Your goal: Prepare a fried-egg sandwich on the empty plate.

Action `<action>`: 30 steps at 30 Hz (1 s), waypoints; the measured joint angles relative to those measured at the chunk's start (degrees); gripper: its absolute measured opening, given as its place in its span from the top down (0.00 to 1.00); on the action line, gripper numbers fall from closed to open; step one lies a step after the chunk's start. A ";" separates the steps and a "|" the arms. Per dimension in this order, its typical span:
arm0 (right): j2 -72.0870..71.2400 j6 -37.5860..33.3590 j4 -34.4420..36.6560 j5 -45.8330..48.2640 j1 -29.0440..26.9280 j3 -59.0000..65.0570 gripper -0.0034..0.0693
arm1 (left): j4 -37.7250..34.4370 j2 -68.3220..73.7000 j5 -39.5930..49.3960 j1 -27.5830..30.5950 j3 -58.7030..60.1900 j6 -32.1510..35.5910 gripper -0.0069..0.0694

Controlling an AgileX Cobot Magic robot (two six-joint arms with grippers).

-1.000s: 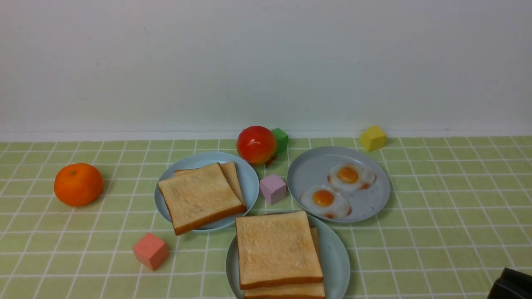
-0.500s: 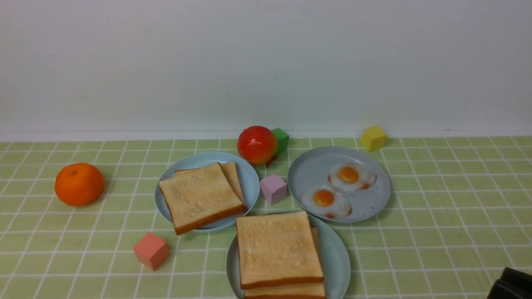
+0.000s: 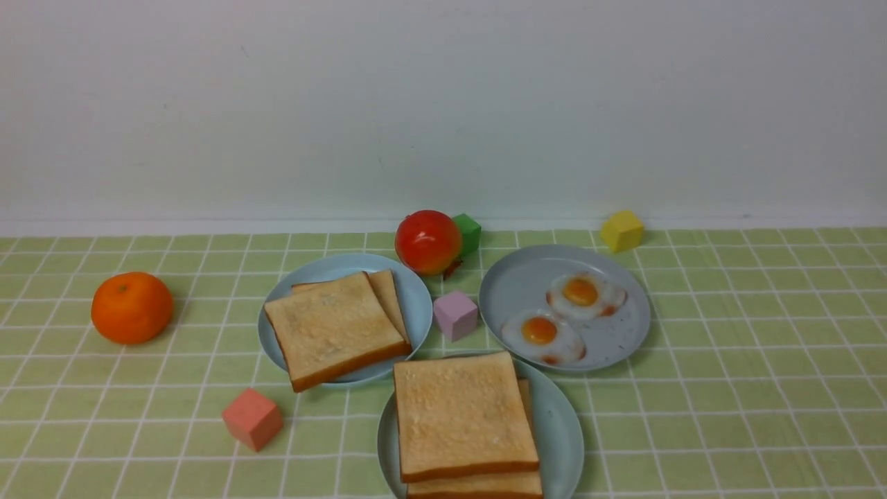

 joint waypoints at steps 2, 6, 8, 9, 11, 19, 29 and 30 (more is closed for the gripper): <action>-2.21 0.00 0.00 -0.64 -1.94 2.64 0.69 | 0.00 0.00 -0.05 0.00 0.00 0.00 0.90; -7.53 0.00 0.00 -0.38 -2.92 9.47 0.68 | 0.00 0.00 -0.06 0.00 0.00 0.00 0.90; -10.94 0.00 0.09 5.62 -2.98 10.62 0.68 | 0.00 0.00 -0.13 0.00 0.00 0.00 0.89; -11.79 0.00 0.19 8.44 -3.06 10.76 0.67 | 0.00 0.00 -0.13 0.00 0.00 0.00 0.89; -12.23 0.00 0.24 11.72 -3.33 10.68 0.67 | 0.00 0.00 -0.18 0.00 0.00 0.00 0.89; -12.42 0.05 0.75 13.46 -3.48 10.37 0.65 | 0.00 0.00 -0.18 0.00 0.05 0.00 0.88; -12.47 0.05 0.83 13.55 -3.48 10.32 0.64 | 0.02 0.00 -0.18 0.00 0.05 0.00 0.87; -12.47 0.05 0.83 13.55 -3.48 10.32 0.64 | 0.02 0.00 -0.18 0.00 0.05 0.00 0.87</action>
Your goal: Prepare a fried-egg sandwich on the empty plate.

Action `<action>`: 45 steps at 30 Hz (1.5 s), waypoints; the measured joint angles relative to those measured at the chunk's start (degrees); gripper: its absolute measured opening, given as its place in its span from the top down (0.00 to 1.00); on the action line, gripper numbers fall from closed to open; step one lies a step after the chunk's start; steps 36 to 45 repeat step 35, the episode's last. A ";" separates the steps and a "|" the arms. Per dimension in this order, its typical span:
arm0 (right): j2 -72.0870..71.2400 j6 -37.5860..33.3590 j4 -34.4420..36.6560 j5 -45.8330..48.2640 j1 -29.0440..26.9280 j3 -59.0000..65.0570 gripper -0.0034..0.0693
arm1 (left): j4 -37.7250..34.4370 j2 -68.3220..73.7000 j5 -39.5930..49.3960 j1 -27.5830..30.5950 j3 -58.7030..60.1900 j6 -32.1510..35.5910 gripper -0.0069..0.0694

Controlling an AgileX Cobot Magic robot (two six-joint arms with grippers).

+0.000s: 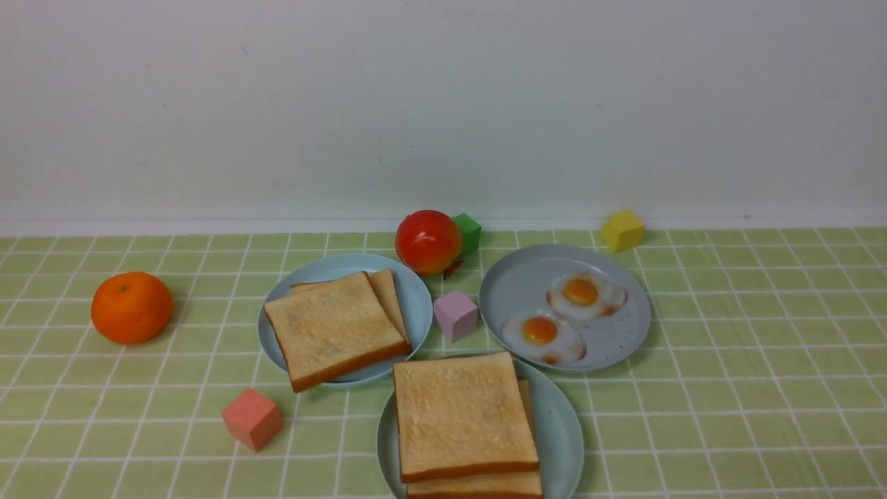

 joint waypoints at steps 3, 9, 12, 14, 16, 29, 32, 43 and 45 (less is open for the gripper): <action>0.00 0.00 0.00 0.00 0.00 0.00 0.64 | 0.00 0.00 0.00 0.00 0.00 0.00 0.87; 0.00 0.00 0.05 0.07 0.00 0.00 0.64 | 0.00 0.00 0.00 0.00 0.00 0.00 0.87; 0.00 0.00 0.05 0.07 0.00 0.00 0.64 | 0.00 0.00 0.00 0.00 0.00 0.00 0.87; 0.00 0.00 0.05 0.07 0.00 0.00 0.64 | 0.00 0.00 0.00 0.00 0.00 0.00 0.87; 0.00 0.00 0.05 0.07 0.00 0.00 0.64 | 0.00 0.00 0.00 0.00 0.00 0.00 0.87; 0.00 0.00 0.05 0.07 0.00 0.00 0.63 | 0.00 0.00 0.00 0.00 0.00 0.00 0.86; 0.00 0.00 0.05 0.07 0.00 0.00 0.63 | 0.00 0.00 0.00 0.00 0.00 0.00 0.86; 0.00 0.00 0.05 0.07 0.00 0.00 0.63 | 0.00 0.00 0.00 0.00 0.00 0.00 0.86; 0.00 0.00 0.05 0.07 0.00 0.00 0.63 | 0.00 0.00 0.00 0.00 0.00 0.00 0.86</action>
